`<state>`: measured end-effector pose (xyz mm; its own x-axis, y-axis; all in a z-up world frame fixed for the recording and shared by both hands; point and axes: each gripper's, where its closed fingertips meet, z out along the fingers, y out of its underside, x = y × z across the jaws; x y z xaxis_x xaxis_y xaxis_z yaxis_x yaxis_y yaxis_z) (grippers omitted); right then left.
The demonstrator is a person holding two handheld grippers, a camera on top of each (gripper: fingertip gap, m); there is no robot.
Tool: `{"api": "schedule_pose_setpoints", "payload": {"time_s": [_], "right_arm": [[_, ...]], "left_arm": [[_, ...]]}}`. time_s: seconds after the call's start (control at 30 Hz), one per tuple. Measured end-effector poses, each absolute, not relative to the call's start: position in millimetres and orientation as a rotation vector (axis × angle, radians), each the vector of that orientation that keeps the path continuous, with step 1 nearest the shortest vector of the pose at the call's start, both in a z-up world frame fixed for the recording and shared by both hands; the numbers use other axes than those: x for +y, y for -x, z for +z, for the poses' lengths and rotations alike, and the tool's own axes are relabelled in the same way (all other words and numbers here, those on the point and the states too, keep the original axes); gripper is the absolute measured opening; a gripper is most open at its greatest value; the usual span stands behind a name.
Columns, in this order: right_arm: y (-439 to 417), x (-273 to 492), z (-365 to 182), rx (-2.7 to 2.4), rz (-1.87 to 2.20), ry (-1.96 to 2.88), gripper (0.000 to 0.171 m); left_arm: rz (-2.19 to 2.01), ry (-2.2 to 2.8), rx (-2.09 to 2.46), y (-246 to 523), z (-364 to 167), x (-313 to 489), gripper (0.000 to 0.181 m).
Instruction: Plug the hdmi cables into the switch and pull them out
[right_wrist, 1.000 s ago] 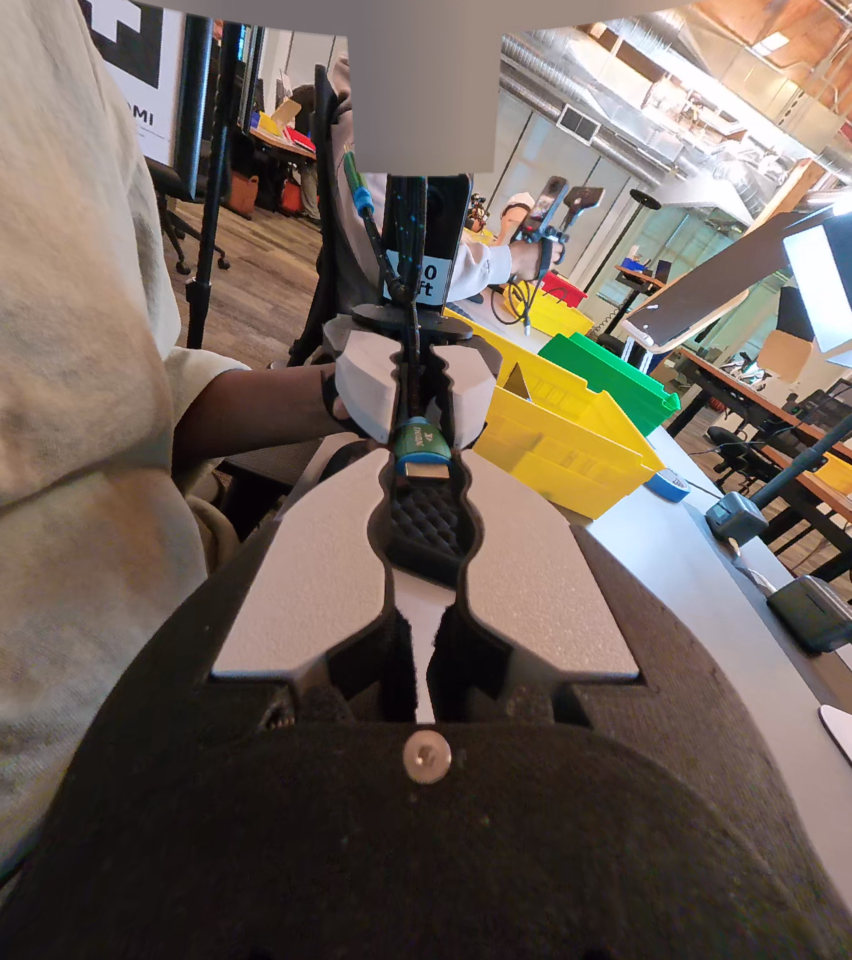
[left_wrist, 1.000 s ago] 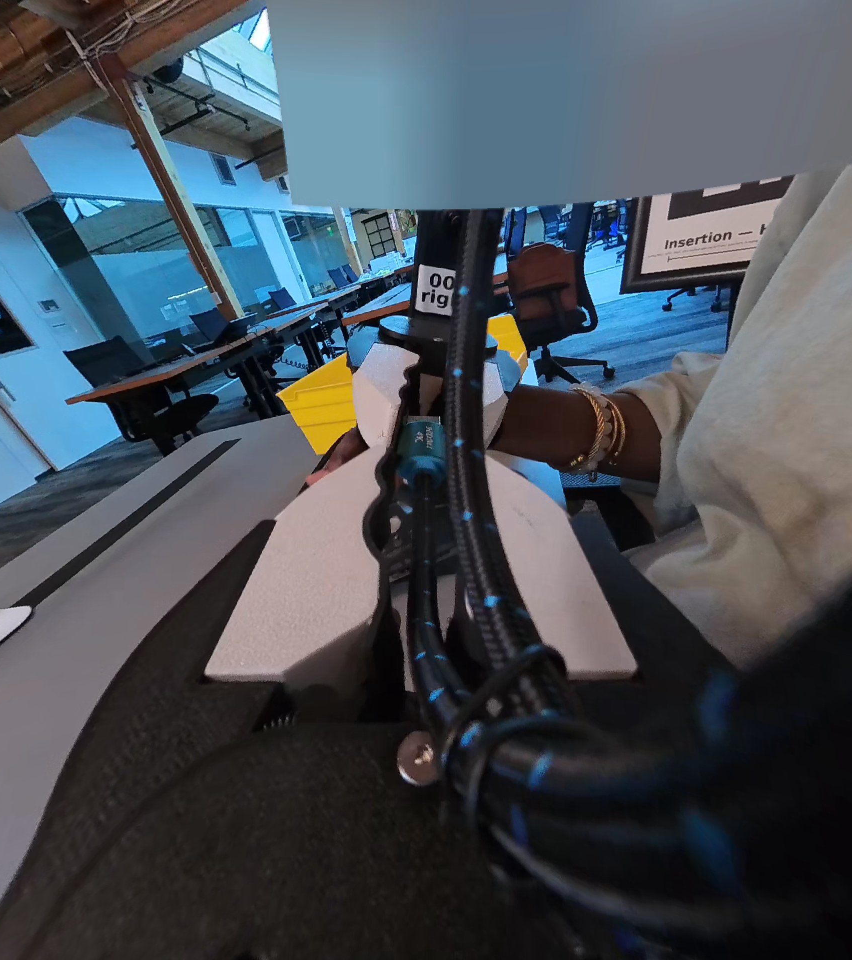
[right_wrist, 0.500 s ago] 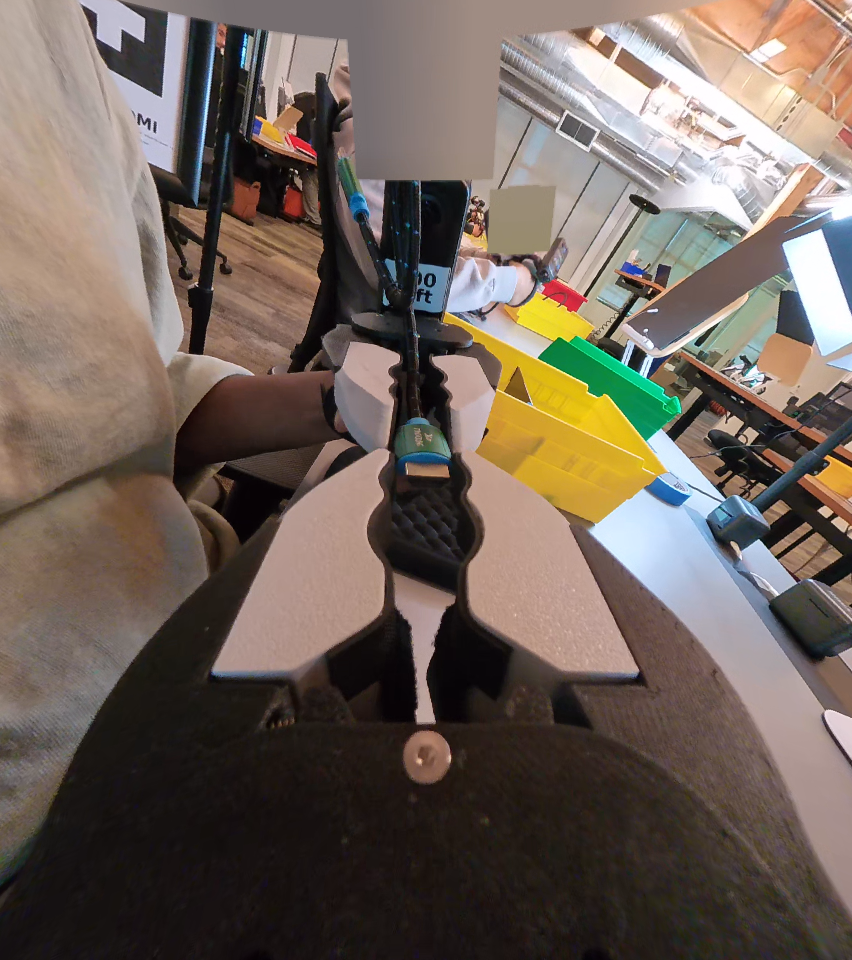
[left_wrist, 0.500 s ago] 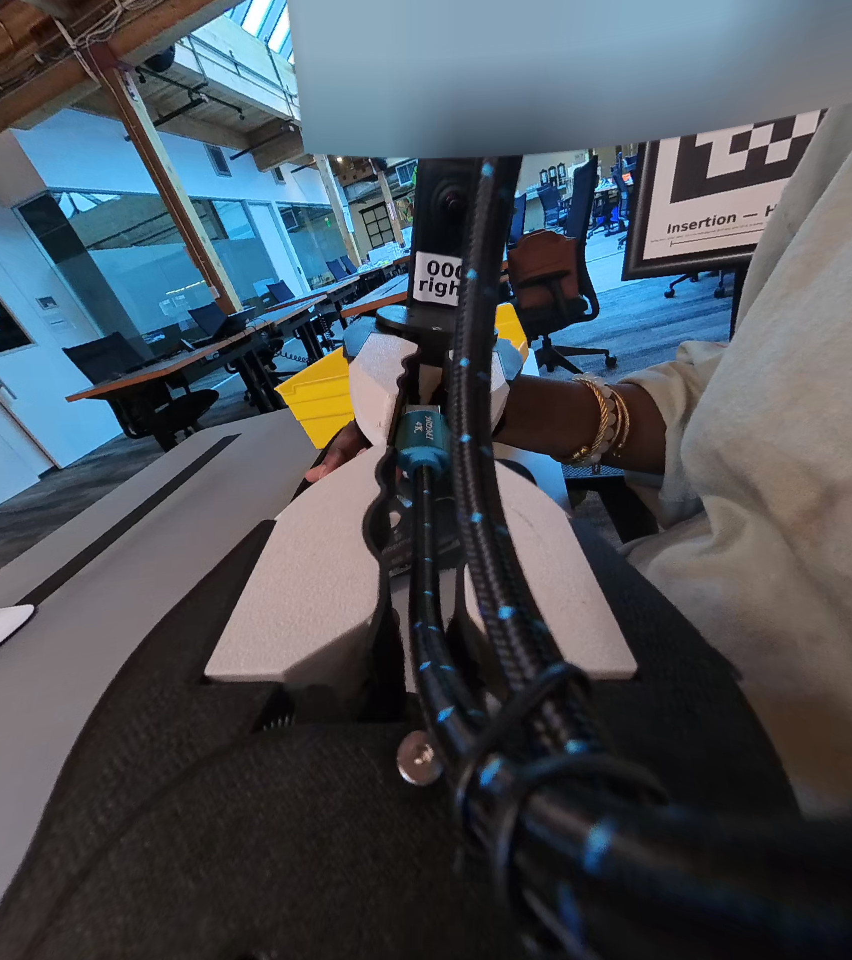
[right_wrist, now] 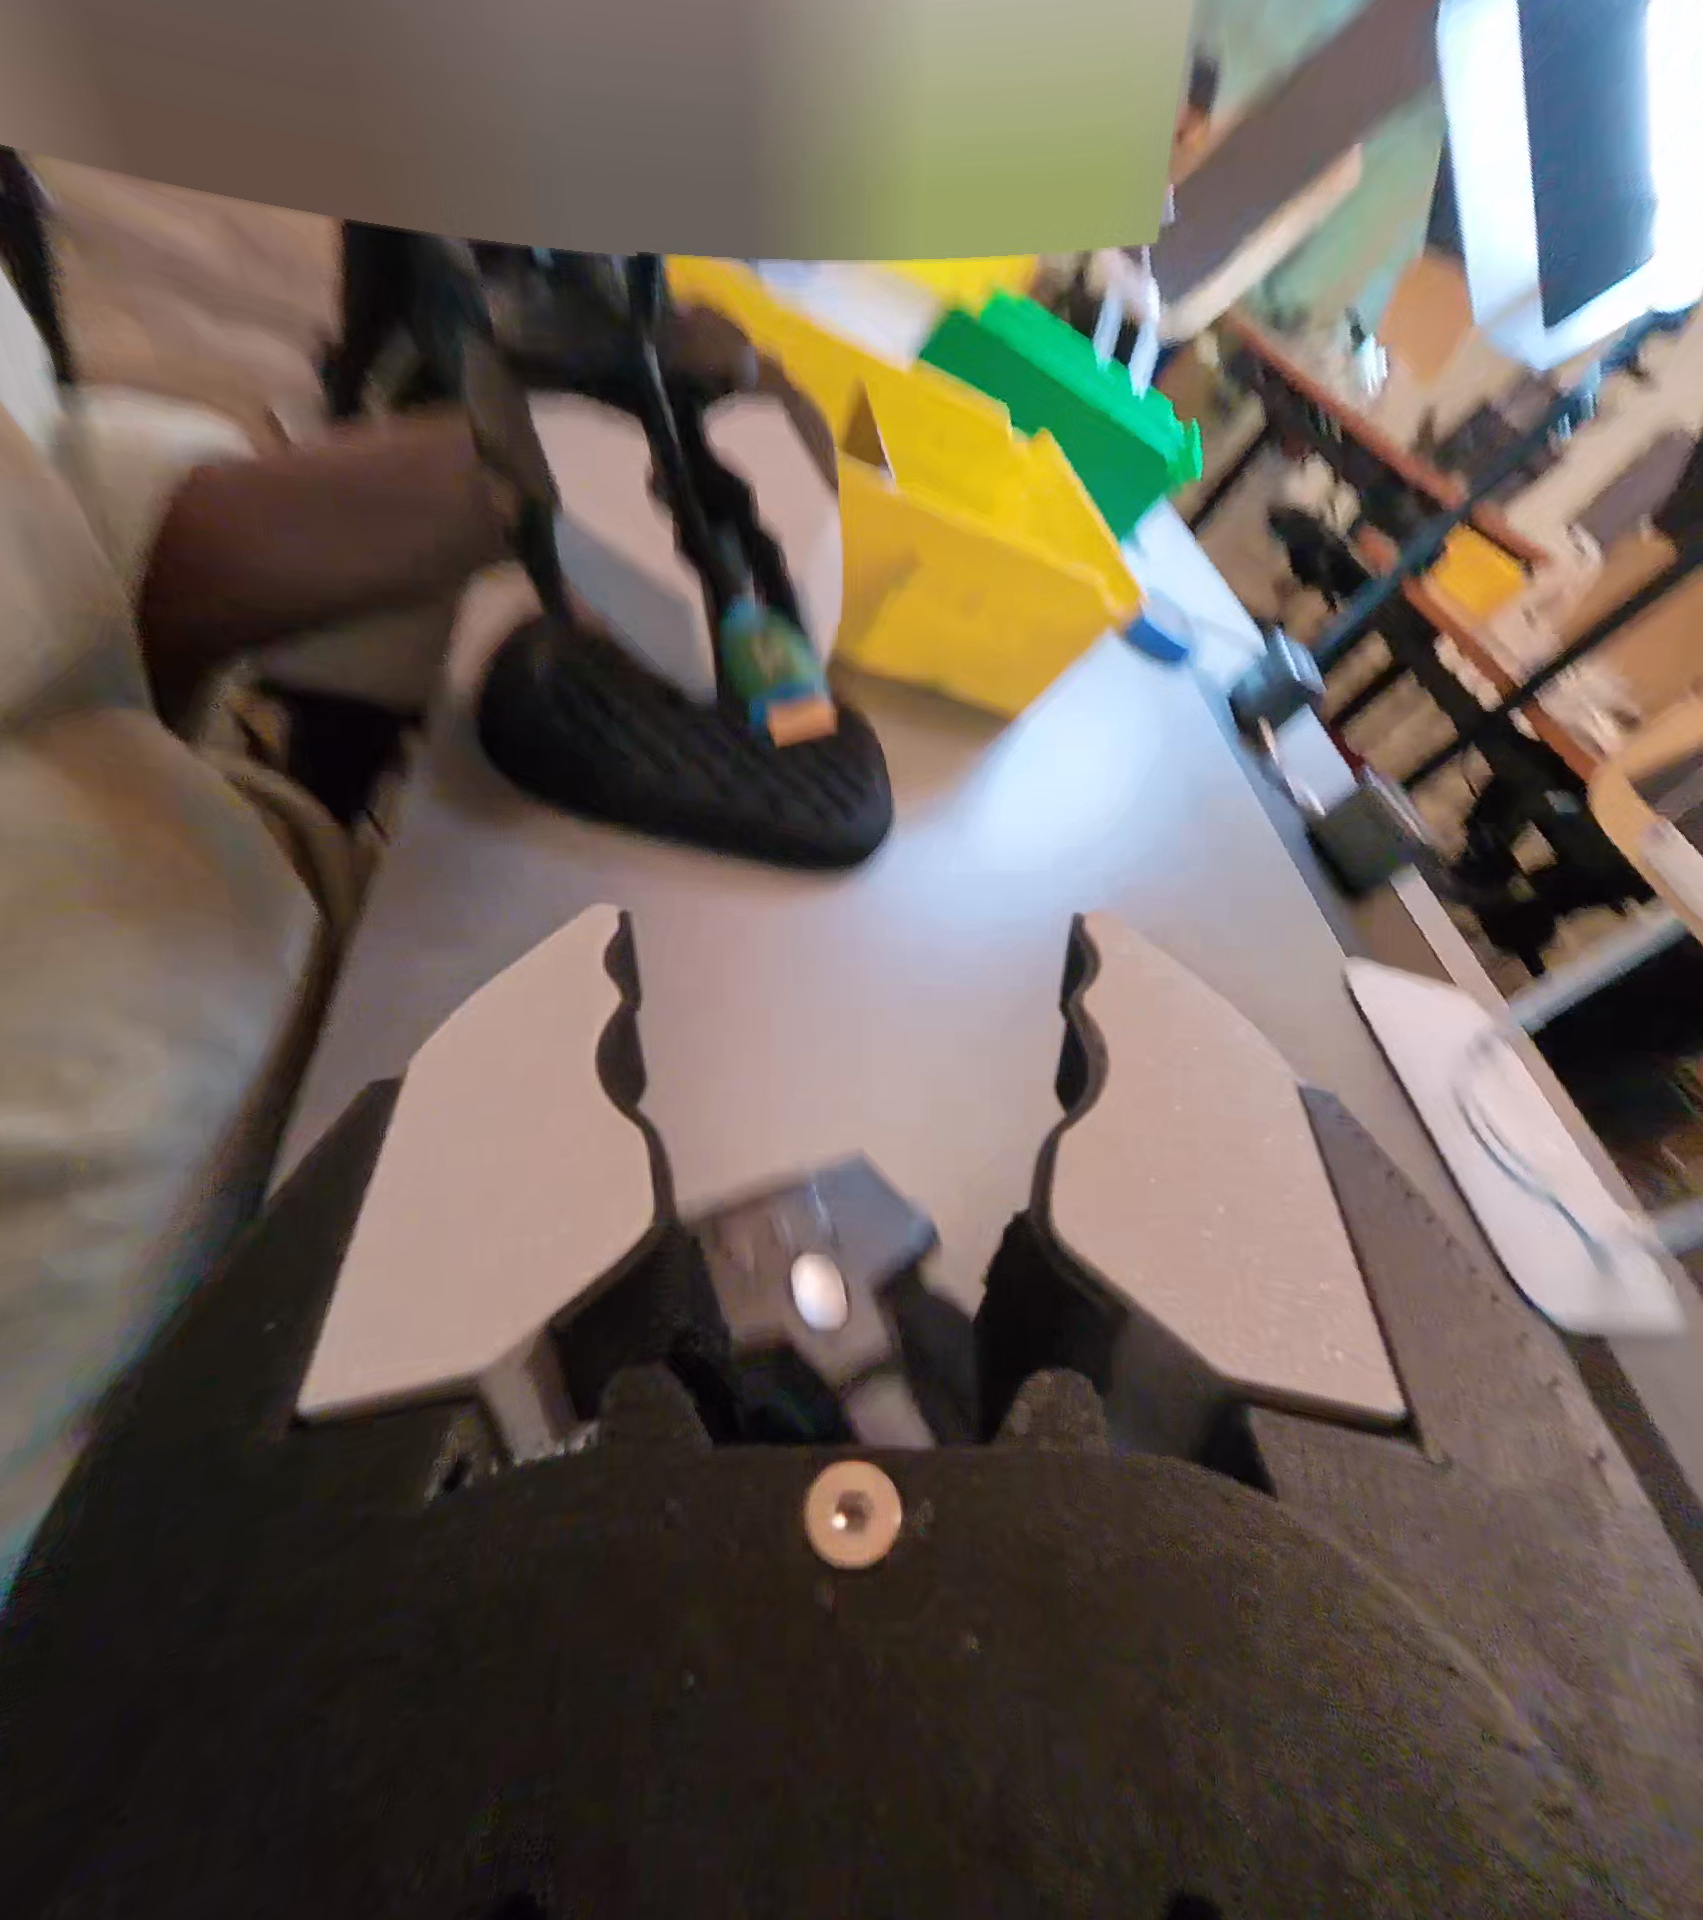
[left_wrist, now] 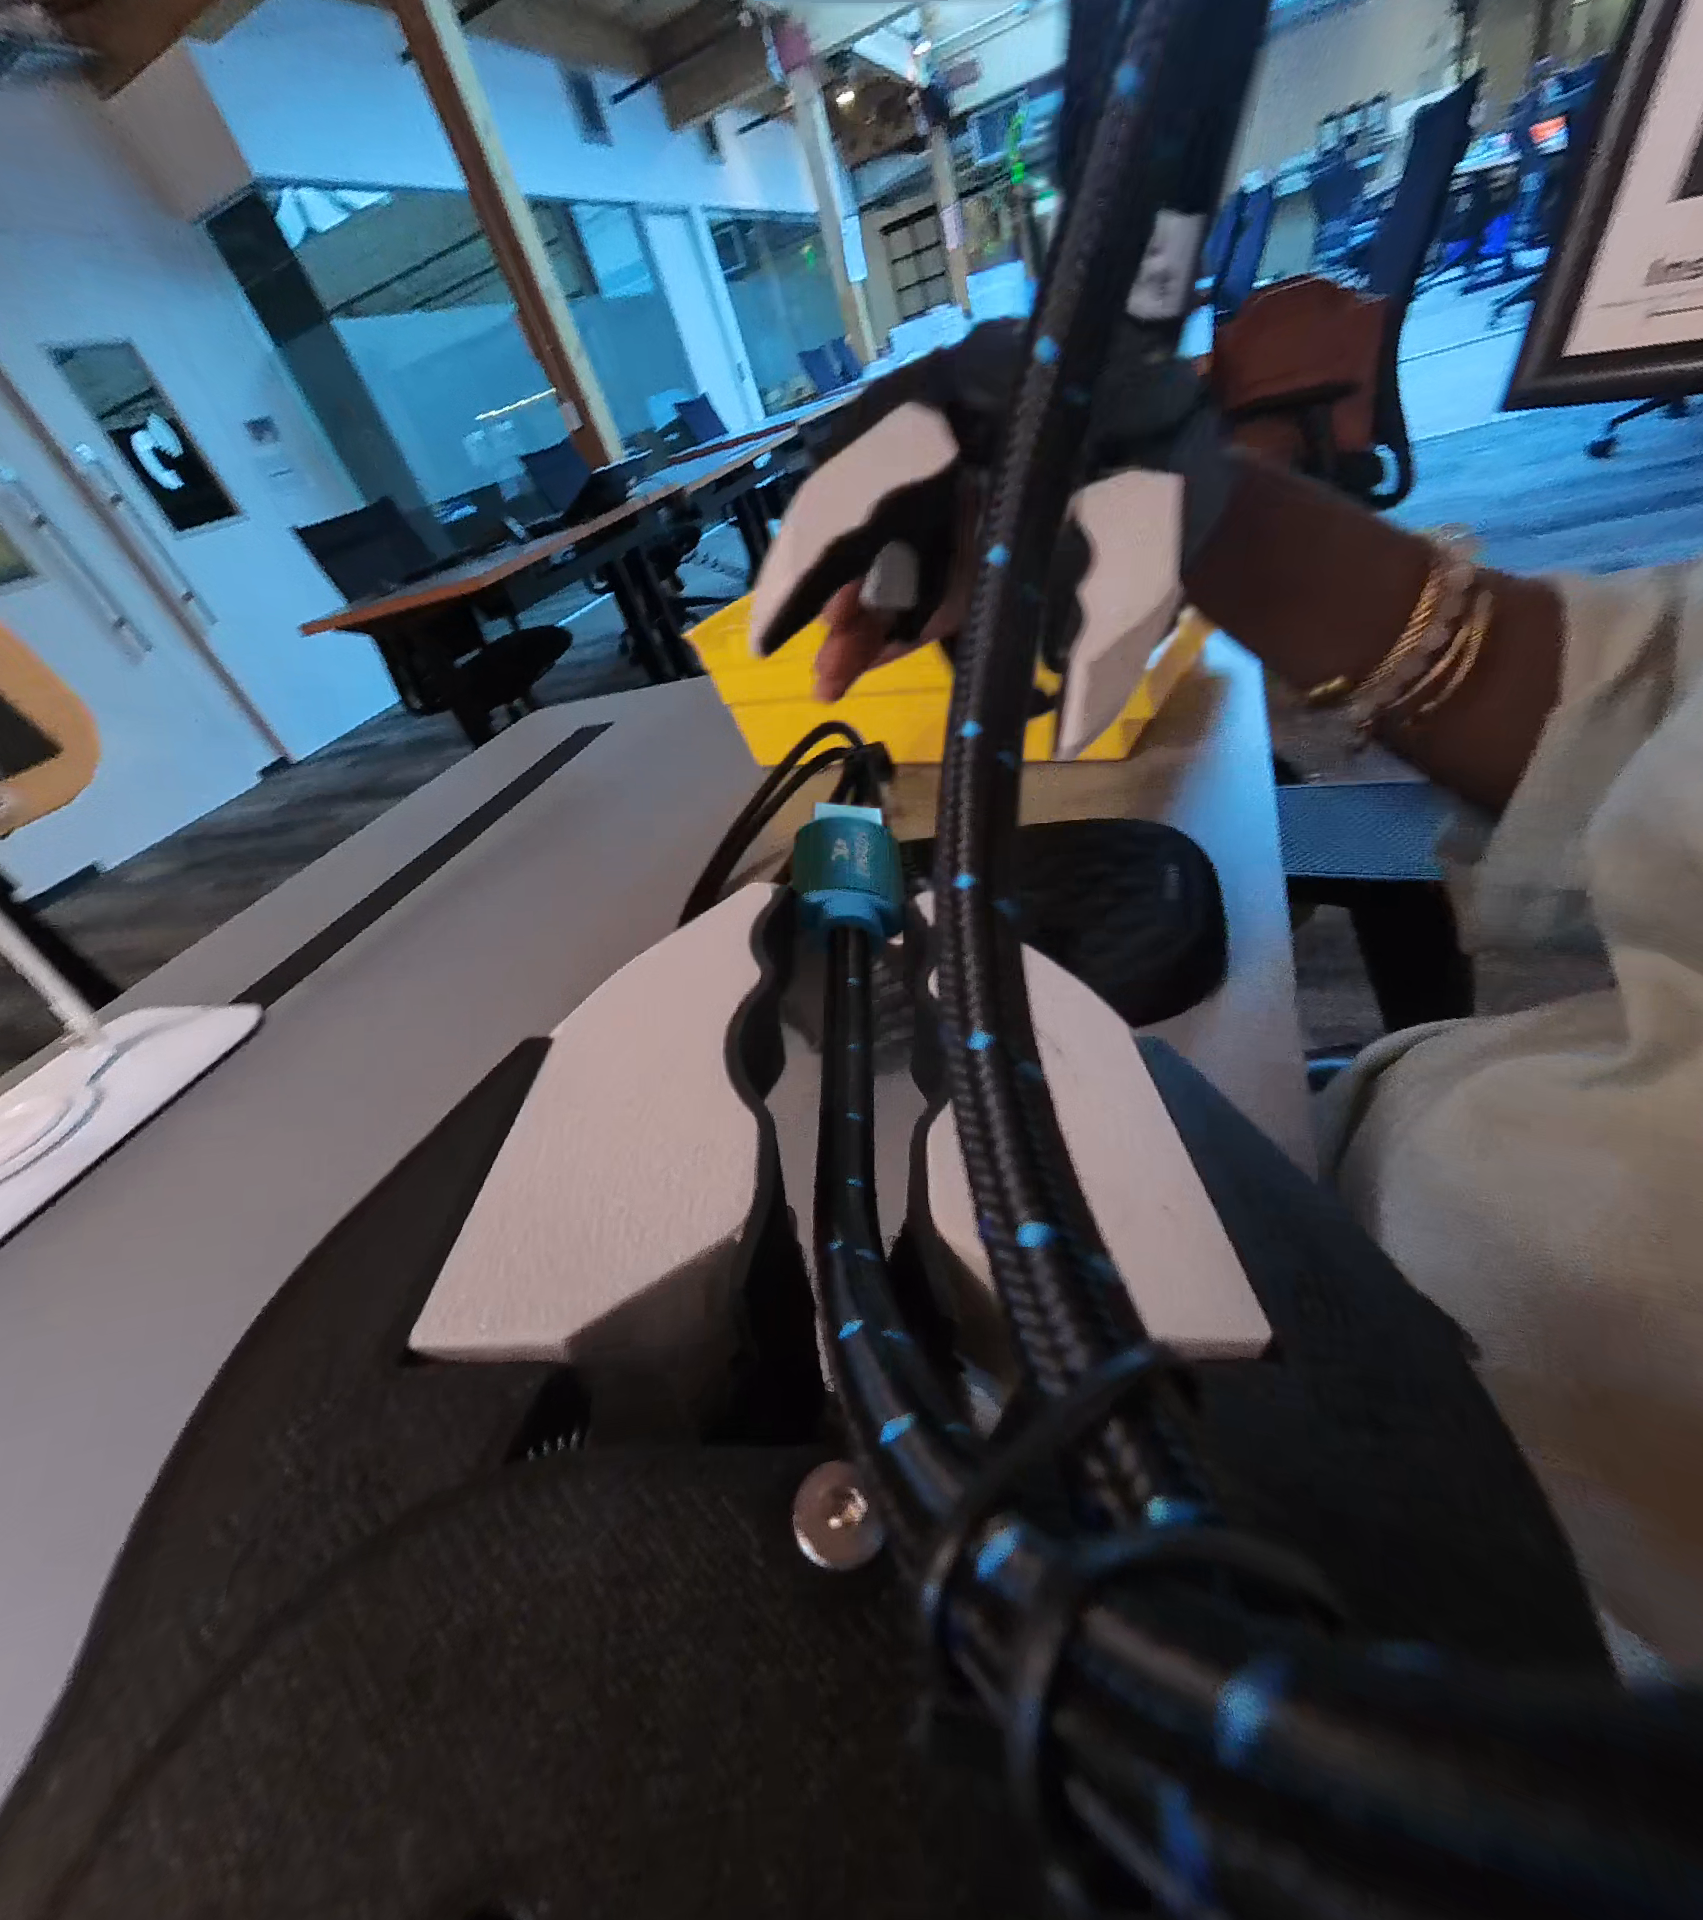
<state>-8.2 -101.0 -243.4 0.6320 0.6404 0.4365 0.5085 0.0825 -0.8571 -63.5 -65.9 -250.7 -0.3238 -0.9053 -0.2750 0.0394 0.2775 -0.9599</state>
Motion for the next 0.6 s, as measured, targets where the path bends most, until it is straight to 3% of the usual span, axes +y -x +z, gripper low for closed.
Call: {"api": "schedule_pose_setpoints", "payload": {"time_s": [0.17, 0.33, 0.57, 0.6], "right_arm": [[-33.1, -125.7, -290.3, -1.081, -0.177, 1.825, 0.084], [-59.1, -125.8, -323.4, -1.377, -0.437, 1.916, 0.065], [-84.9, -105.5, -357.9, -1.956, -0.889, 1.876, 0.055], [-83.4, -102.3, -354.4, -1.963, -0.93, 1.815, 0.06]], "left_arm": [[-1.178, 0.884, 1.526, 61.9, -253.2, -50.0, 0.021], [-1.169, 0.86, 1.584, 57.8, -259.7, -60.8, 0.021], [-1.207, 0.856, 1.595, 58.0, -261.1, -63.2, 0.021], [-1.222, 0.856, 1.593, 58.5, -261.4, -63.0, 0.021]]}}
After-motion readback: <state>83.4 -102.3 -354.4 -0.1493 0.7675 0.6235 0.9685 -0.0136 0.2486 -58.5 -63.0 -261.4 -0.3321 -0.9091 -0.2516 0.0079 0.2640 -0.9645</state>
